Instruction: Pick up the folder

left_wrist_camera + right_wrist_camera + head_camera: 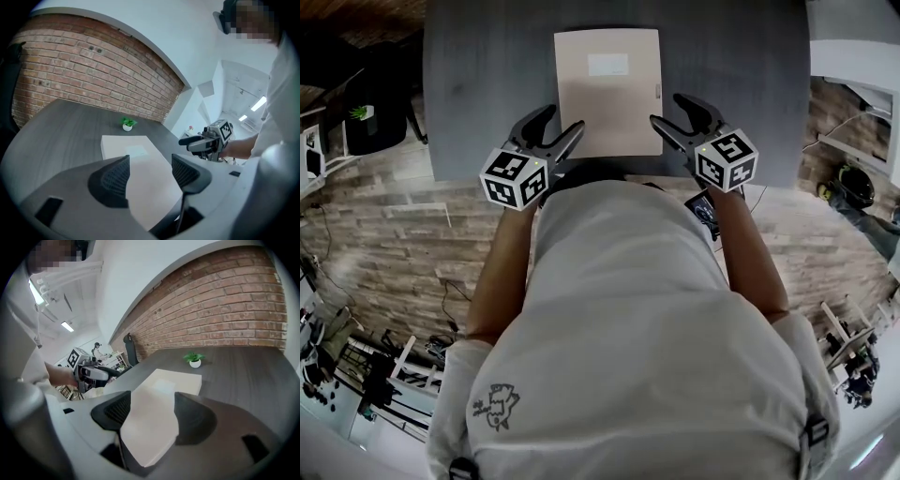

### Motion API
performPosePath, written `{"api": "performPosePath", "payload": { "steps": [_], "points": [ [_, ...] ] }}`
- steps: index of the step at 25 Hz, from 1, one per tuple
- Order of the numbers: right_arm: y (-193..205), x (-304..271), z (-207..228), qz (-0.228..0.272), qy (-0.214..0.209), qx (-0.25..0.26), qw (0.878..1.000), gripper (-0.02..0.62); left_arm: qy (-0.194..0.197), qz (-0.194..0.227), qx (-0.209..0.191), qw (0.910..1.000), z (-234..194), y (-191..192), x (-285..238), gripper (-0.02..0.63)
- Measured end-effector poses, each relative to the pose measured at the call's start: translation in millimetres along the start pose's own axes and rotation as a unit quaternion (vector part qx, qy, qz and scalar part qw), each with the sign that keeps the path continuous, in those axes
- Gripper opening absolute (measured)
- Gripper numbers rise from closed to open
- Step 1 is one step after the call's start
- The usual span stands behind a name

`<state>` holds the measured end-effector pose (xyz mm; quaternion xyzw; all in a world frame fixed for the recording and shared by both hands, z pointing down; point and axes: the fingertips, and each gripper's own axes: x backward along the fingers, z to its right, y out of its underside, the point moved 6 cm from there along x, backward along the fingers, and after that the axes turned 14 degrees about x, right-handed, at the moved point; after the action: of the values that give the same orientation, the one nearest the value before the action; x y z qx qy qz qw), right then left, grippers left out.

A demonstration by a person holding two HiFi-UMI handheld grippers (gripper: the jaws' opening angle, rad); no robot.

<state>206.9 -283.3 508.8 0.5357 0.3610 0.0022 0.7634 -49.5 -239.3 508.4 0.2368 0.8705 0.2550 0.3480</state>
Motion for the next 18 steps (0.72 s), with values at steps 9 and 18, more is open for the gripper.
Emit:
{"api": "performPosePath", "payload": {
  "steps": [9,18],
  "points": [
    [38,-37,19,-0.078,0.001,-0.060,0.995,0.301,-0.013,-0.063,0.034,0.9973,-37,10,-21,0.293],
    [68,-57,37,-0.134,0.000,-0.122,0.983,0.310,-0.034,-0.119,0.082,0.9888,-74,27,-45,0.293]
  ]
}}
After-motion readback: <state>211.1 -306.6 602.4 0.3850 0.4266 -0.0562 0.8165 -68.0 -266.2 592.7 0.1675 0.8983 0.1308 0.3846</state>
